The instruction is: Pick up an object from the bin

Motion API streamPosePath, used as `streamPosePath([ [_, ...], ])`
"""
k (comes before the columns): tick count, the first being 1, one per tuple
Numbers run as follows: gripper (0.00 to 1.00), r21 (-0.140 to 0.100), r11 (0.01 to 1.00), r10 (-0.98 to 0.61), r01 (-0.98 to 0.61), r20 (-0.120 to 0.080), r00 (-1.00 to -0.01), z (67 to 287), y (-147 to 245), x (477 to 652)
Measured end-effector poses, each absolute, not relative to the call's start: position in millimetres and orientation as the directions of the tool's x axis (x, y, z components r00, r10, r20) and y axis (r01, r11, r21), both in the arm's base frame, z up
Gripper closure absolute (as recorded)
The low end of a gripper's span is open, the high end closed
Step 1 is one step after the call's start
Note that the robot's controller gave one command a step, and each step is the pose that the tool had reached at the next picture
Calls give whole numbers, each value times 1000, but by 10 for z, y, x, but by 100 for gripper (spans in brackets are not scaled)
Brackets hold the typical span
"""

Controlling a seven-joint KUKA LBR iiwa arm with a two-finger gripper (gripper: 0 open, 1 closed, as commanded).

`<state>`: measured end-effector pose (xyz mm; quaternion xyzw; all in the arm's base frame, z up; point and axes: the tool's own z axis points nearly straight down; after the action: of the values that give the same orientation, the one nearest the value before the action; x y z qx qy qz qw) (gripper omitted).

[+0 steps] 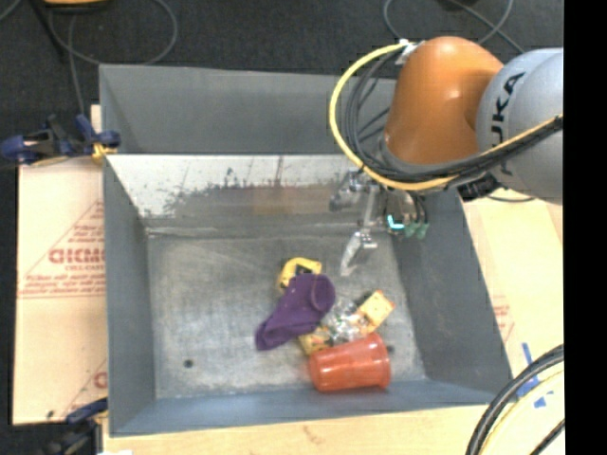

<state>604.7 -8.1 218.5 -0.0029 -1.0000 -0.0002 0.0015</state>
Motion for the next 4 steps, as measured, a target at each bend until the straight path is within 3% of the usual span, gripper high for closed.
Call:
streamPosePath([
  [1,0,0,1000,6,6,-5,-1000,2230,-82,6062],
  [2,0,-1,998,-56,-56,-11,-998,1764,-69,6083],
  [3,100,-7,989,-149,-149,-8,-989,834,299,6038],
  [4,100,-7,989,-149,-149,-8,-989,834,299,6038],
])
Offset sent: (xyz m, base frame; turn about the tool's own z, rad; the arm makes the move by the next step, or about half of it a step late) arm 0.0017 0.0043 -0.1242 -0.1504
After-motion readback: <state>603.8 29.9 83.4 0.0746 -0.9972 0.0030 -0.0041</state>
